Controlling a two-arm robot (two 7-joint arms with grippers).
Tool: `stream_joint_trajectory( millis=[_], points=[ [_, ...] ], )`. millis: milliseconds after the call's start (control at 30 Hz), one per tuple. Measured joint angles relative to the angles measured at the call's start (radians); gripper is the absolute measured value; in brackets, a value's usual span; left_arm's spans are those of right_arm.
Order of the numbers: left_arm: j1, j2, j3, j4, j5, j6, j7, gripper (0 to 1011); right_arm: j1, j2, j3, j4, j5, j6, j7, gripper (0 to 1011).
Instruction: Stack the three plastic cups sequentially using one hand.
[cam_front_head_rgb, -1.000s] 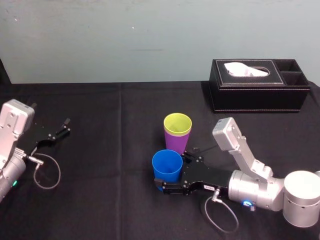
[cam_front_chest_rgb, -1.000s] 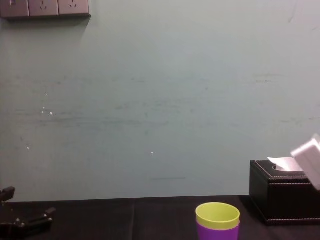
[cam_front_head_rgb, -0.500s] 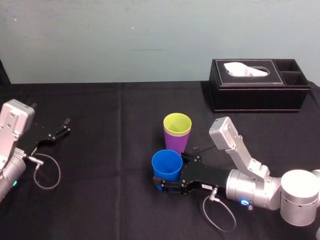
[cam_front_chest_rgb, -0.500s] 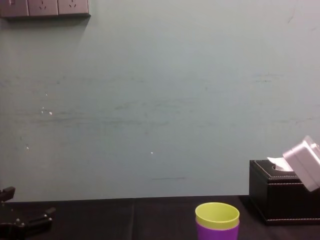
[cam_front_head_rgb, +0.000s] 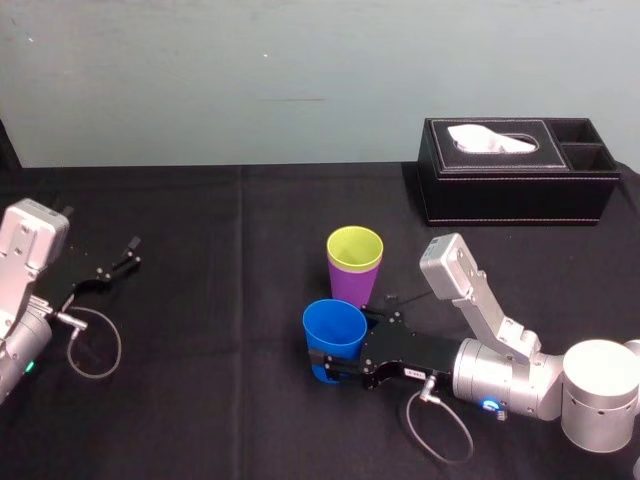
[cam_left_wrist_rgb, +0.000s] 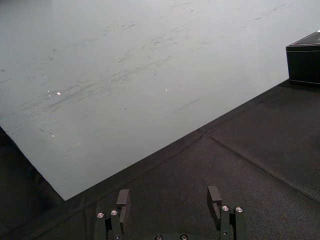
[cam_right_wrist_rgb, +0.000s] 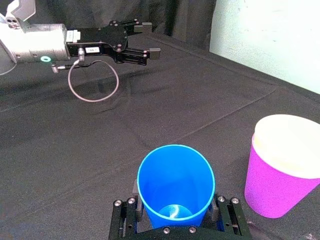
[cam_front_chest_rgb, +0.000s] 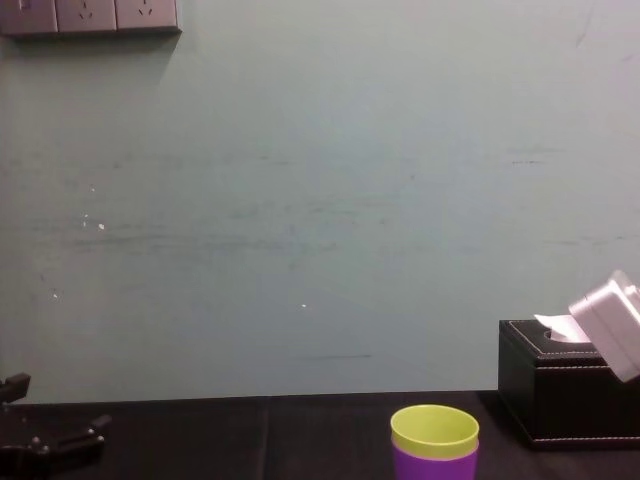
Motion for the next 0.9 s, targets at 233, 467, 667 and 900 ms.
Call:
stream_joint_trajectory(
  millis=[233,467,667,900],
  points=[
    [0.0,0.0,0.0,0.0,0.0,0.0,0.0,1010,-0.001,0.001,0.001,-0.001,0.001,-0.001,0.0,729],
    [0.0,0.0,0.0,0.0,0.0,0.0,0.0,1010,-0.001,0.001,0.001,-0.001,0.001,-0.001,0.0,729],
    [0.0,0.0,0.0,0.0,0.0,0.0,0.0,1010,-0.001,0.001,0.001,-0.002,0.001,-0.001,0.0,729],
    [0.0,0.0,0.0,0.0,0.0,0.0,0.0,1010,-0.001,0.001,0.001,-0.002,0.001,-0.001,0.0,729]
  ],
)
